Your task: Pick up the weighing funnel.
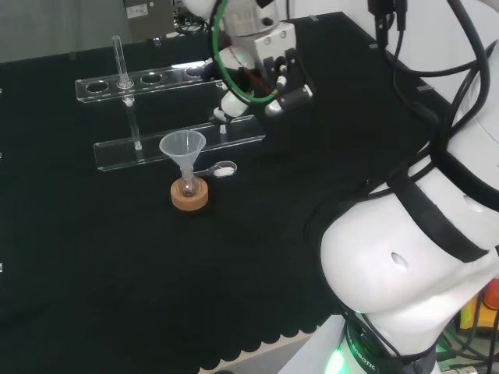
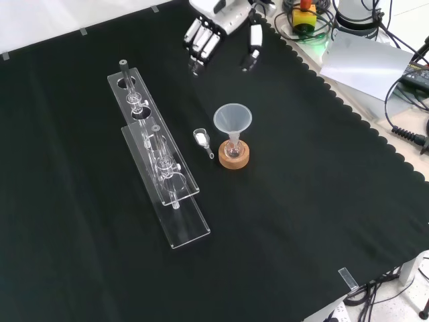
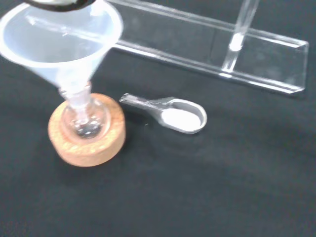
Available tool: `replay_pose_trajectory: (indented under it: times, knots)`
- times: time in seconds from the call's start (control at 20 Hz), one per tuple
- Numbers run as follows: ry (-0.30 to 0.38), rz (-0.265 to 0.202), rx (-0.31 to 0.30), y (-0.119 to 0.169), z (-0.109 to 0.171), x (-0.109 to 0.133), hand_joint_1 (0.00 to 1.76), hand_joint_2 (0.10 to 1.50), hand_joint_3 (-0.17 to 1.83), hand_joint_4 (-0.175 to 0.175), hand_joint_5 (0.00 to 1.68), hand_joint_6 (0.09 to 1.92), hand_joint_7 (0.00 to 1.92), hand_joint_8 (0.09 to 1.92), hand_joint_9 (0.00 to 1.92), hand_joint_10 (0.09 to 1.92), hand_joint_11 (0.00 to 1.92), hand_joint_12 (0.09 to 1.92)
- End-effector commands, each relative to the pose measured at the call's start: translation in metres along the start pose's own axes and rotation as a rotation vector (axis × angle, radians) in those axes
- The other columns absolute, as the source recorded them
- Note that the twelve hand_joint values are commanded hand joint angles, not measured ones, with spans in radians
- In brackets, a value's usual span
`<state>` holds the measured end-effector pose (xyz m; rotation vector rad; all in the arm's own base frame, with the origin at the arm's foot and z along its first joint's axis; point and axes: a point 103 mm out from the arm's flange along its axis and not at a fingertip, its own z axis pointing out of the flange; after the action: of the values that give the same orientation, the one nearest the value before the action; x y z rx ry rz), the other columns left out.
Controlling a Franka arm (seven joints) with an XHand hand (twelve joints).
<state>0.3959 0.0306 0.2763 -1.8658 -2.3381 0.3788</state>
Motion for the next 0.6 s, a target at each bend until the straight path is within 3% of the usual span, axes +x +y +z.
replay_pose_trajectory:
  times: [0.05, 0.6]
  knots:
    - [0.032, 0.034, -0.013, -0.003, 0.014, -0.024, 0.71, 0.7, 0.6, -0.041, 0.39, 0.09, 0.25, 0.72, 0.55, 0.67, 0.29, 1.43]
    - [0.076, 0.043, 0.027, 0.017, 0.068, -0.04, 0.74, 0.7, 0.62, -0.046, 0.41, 0.09, 0.3, 0.72, 0.58, 0.65, 0.31, 1.42]
